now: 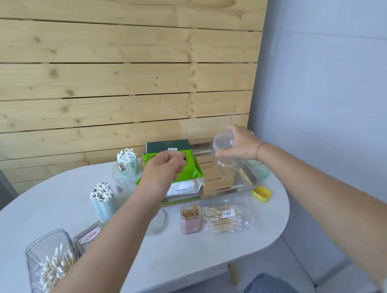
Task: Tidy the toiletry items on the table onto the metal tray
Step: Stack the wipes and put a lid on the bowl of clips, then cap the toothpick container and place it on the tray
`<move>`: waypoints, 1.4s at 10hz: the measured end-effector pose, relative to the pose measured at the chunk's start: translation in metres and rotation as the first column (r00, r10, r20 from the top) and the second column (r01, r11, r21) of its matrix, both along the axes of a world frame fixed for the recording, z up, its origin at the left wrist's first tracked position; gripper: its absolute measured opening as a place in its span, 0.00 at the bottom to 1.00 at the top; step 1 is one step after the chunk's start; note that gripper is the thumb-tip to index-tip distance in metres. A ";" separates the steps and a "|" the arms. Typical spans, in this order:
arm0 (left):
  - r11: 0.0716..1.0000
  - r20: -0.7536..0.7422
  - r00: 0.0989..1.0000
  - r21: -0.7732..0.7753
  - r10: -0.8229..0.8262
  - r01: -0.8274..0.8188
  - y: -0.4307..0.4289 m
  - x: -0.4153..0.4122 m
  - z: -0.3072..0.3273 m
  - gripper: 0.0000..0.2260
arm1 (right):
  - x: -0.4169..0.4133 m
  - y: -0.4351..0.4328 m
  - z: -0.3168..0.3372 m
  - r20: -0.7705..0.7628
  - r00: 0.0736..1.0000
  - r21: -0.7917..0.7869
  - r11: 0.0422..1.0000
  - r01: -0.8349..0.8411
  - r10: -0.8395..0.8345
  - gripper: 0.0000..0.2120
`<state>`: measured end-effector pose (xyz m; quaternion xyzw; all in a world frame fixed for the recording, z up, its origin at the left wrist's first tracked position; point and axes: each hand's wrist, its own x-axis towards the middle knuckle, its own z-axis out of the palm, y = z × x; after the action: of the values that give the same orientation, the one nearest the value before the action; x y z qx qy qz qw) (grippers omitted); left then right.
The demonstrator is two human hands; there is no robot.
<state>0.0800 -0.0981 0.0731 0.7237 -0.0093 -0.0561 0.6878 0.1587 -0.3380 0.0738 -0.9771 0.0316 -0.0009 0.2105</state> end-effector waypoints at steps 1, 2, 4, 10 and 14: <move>0.955 0.125 0.991 0.297 -0.047 0.008 -0.015 0.030 -0.003 0.06 | 0.036 -0.001 -0.024 -0.068 0.996 -0.032 0.998 -0.051 0.049 0.48; 0.872 0.138 0.975 0.481 -0.172 0.086 -0.039 0.064 -0.007 0.02 | 0.067 -0.002 -0.041 -0.125 0.988 -0.049 0.995 -0.092 0.085 0.49; 0.911 -0.143 0.966 0.327 -0.214 0.250 -0.108 0.144 -0.004 0.13 | 0.107 -0.020 -0.063 -0.128 0.991 0.010 1.000 -0.025 0.026 0.48; 0.992 -0.269 0.955 -0.008 -0.126 0.129 -0.114 0.138 -0.006 0.03 | 0.059 -0.018 -0.054 0.151 0.989 0.081 0.997 -0.006 -0.006 0.31; 0.956 0.136 0.990 0.287 0.029 -0.068 0.025 -0.068 -0.065 0.20 | -0.110 0.074 -0.068 -0.055 0.902 0.114 0.901 -0.420 0.427 0.39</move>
<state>0.0121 -0.0733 0.0081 0.8190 -0.0282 0.0076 0.5731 0.0486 -0.2638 0.0053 -0.9482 -0.1733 0.0850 0.2524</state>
